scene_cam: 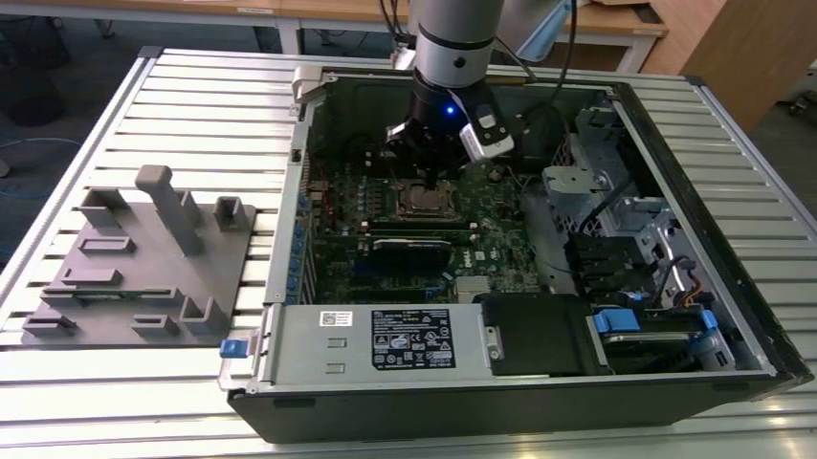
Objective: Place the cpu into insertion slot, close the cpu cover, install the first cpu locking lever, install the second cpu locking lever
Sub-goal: 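Install the first cpu locking lever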
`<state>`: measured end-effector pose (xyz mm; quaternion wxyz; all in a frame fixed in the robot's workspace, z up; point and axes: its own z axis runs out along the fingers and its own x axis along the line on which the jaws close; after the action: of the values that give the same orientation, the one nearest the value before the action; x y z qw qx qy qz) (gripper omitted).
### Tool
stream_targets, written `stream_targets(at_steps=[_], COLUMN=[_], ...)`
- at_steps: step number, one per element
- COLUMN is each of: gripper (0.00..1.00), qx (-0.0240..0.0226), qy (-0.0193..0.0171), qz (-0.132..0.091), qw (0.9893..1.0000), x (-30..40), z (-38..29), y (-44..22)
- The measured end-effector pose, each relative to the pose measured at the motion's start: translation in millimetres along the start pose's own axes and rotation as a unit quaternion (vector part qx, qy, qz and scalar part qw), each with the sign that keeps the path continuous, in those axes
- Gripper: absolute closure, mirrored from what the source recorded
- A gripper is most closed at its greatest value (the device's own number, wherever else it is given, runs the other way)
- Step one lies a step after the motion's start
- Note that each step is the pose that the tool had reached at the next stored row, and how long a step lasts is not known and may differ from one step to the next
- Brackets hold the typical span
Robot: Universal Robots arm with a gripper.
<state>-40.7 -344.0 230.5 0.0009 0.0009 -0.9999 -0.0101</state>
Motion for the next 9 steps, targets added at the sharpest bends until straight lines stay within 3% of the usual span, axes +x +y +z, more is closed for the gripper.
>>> stream_targets(at_steps=[9], gripper=[0.9], qx=[0.0], qy=[0.0], qz=[0.0], qw=[1.0], x=[0.0], z=[-2.0], y=[0.0])
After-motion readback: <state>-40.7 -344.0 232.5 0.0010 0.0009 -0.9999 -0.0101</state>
